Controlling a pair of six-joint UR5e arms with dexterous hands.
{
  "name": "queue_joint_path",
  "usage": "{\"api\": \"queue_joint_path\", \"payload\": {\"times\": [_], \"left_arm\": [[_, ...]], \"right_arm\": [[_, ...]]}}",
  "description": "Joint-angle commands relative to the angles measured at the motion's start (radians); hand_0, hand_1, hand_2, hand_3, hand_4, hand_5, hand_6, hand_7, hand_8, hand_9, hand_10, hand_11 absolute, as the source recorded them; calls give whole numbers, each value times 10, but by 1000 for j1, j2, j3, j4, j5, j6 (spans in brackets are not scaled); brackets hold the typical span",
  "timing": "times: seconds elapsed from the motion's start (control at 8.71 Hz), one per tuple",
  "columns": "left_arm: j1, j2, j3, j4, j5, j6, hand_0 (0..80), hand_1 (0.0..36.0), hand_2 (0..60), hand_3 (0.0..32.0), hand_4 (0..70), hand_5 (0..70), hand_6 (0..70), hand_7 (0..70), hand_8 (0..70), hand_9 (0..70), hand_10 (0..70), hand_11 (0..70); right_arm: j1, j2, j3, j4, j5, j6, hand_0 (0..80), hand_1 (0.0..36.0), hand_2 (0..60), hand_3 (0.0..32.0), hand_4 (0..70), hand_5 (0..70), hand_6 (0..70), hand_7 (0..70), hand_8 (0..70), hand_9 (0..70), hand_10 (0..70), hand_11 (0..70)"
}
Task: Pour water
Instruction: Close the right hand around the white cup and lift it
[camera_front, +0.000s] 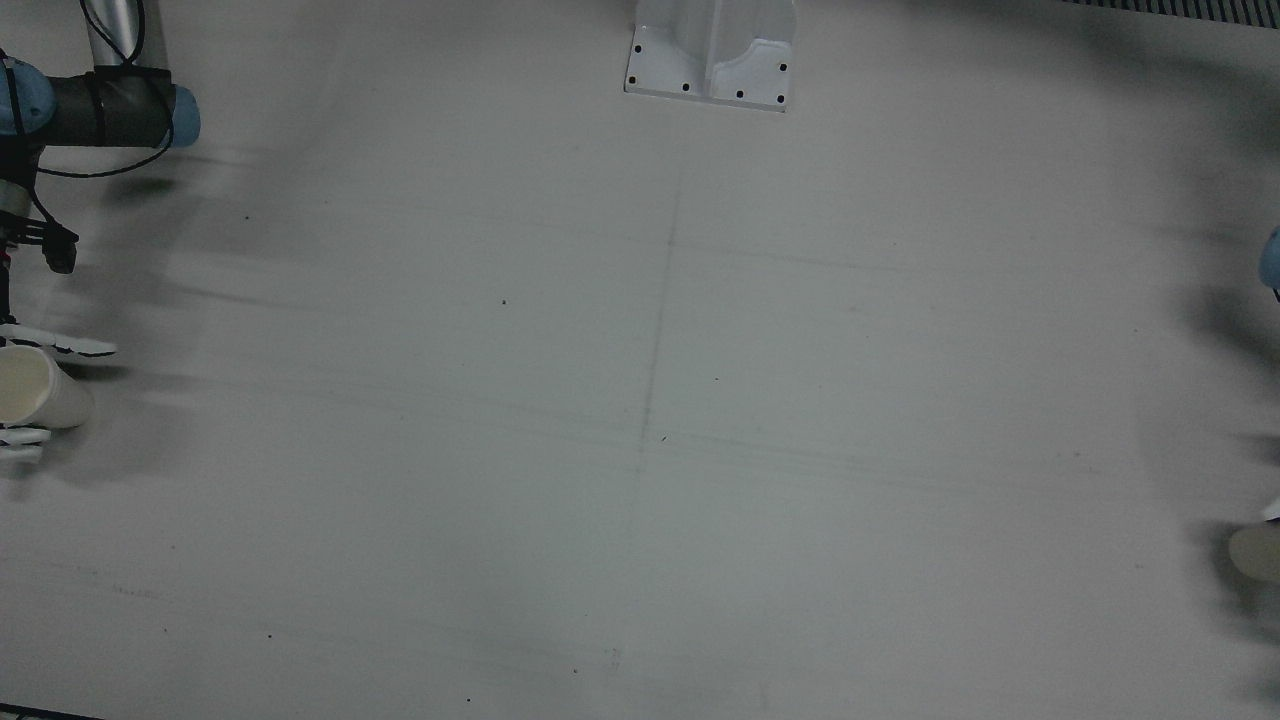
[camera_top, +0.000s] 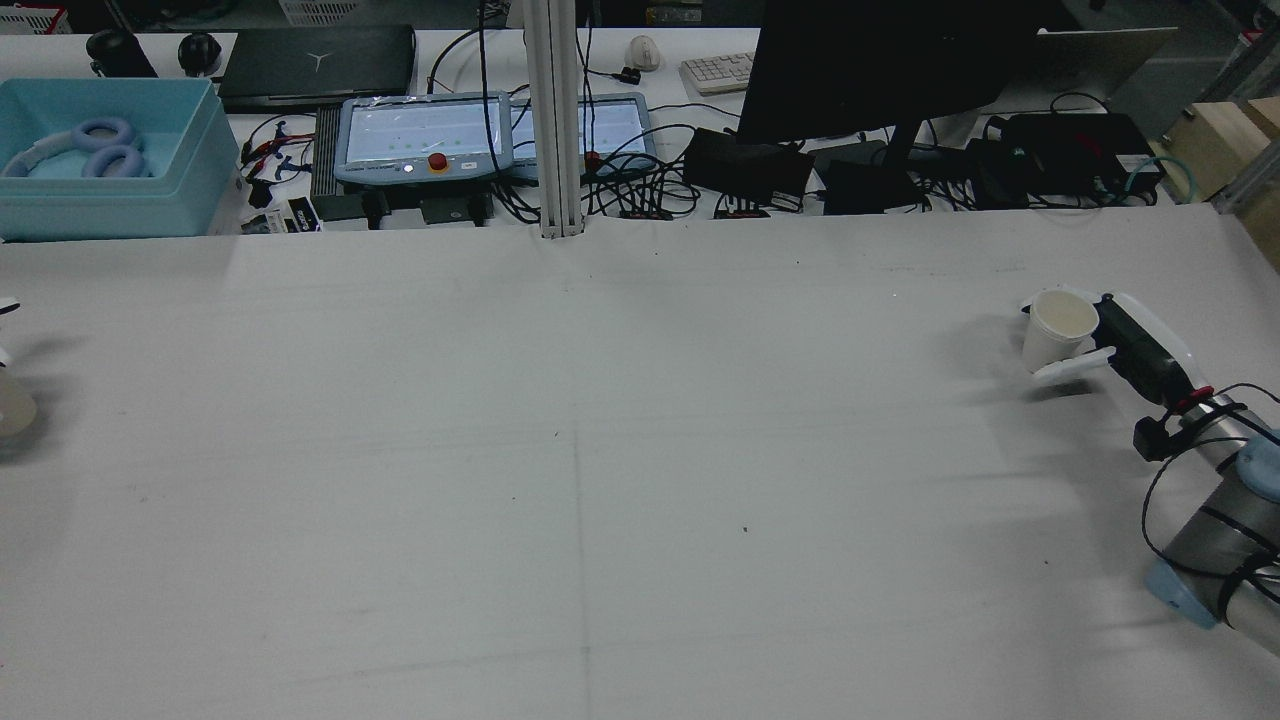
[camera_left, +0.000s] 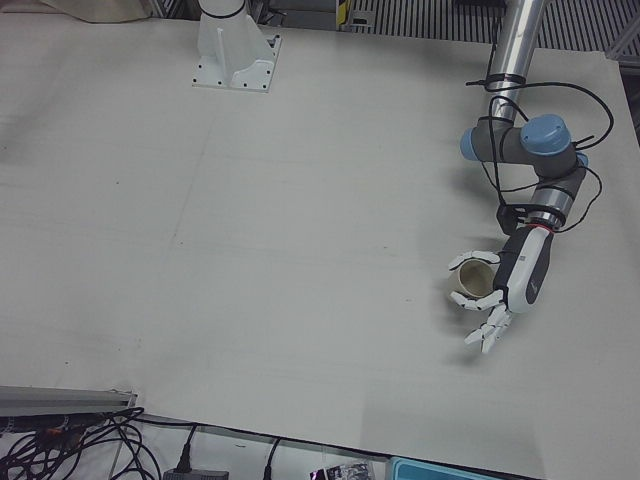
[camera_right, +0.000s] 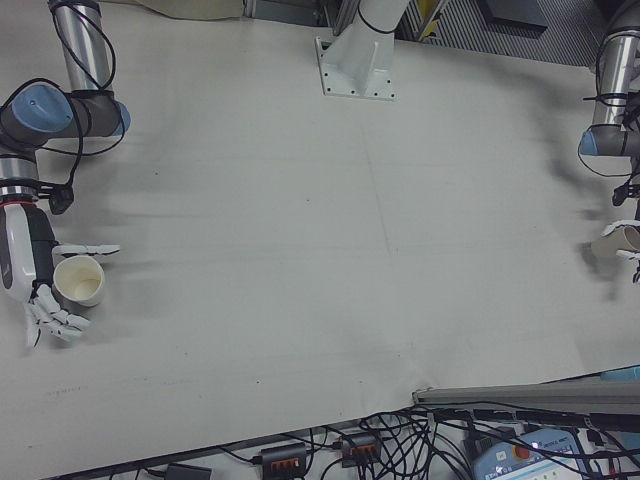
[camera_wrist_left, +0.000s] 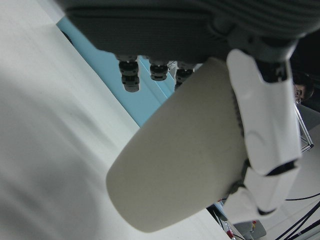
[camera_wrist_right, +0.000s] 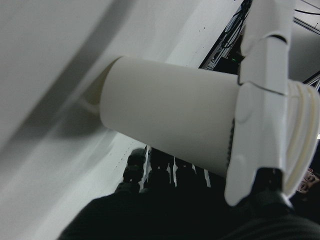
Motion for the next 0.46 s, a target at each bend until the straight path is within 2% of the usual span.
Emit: {"api": "queue_joint_path", "payload": {"times": [0.0,0.11,0.23,0.34], "left_arm": [[0,-1,19,-17,0,3,520,319,600,0,700,700,104,159,77,36,81,127],[0,-6,-3,-7,6,1,521,320,600,0,700,700,104,158,76,36,82,128],[0,-10,-54,40,8,-3,530,329,600,0,700,700,106,161,77,37,78,125],[0,-10,-146,118,5,-23,543,346,600,0,700,700,107,162,77,35,74,119]], "right_arm": [[1,2,40,-40,1,-8,800,346,426,0,470,700,664,700,643,700,561,700],[16,-6,88,-45,0,-8,800,360,569,0,466,700,692,700,670,700,611,700],[53,-17,169,-98,-3,-4,800,360,600,0,430,700,678,700,650,700,607,700],[84,-62,300,-190,-12,1,800,360,592,0,415,700,672,700,636,700,598,700]]}}
